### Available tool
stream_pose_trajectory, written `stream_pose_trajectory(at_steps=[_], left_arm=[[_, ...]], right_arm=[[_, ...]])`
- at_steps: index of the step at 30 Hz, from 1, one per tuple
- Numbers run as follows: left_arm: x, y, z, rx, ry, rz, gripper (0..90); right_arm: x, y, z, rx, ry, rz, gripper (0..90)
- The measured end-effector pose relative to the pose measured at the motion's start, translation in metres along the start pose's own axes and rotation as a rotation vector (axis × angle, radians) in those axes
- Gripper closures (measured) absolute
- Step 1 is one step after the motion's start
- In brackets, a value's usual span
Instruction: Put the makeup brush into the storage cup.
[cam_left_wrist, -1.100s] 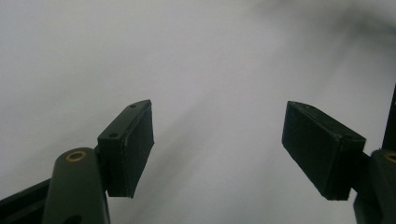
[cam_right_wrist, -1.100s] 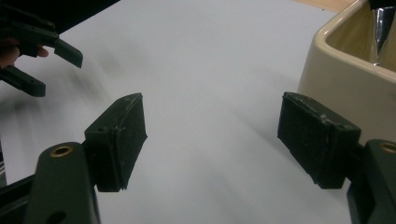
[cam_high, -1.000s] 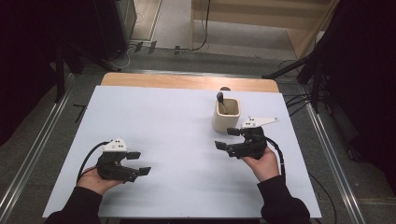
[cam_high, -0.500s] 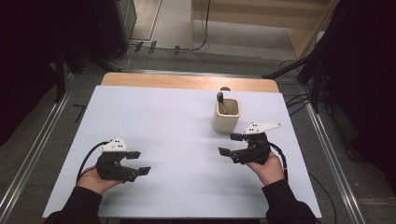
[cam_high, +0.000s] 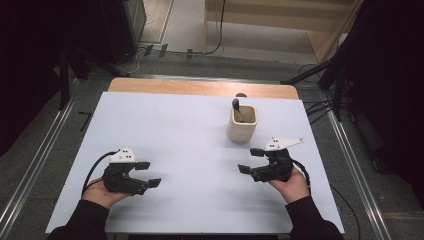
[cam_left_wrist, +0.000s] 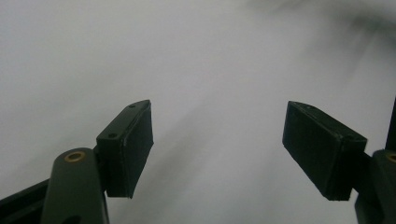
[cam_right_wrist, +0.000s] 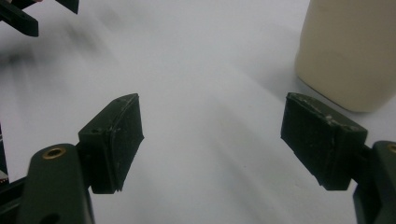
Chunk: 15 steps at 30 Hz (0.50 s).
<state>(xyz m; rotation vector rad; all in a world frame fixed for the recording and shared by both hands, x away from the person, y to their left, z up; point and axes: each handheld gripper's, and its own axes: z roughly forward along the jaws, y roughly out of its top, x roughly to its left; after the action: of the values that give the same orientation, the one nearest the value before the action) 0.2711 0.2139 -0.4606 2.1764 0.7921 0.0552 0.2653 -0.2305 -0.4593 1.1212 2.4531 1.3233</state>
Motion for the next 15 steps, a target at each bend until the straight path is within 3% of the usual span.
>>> stream_pose_trajectory(at_steps=[15], left_arm=[[0.0,-0.001,0.0,-0.009,0.018,0.02,24.7]], right_arm=[[-0.002,-0.017,-0.011,0.004,-0.012,-0.002,21.2]])
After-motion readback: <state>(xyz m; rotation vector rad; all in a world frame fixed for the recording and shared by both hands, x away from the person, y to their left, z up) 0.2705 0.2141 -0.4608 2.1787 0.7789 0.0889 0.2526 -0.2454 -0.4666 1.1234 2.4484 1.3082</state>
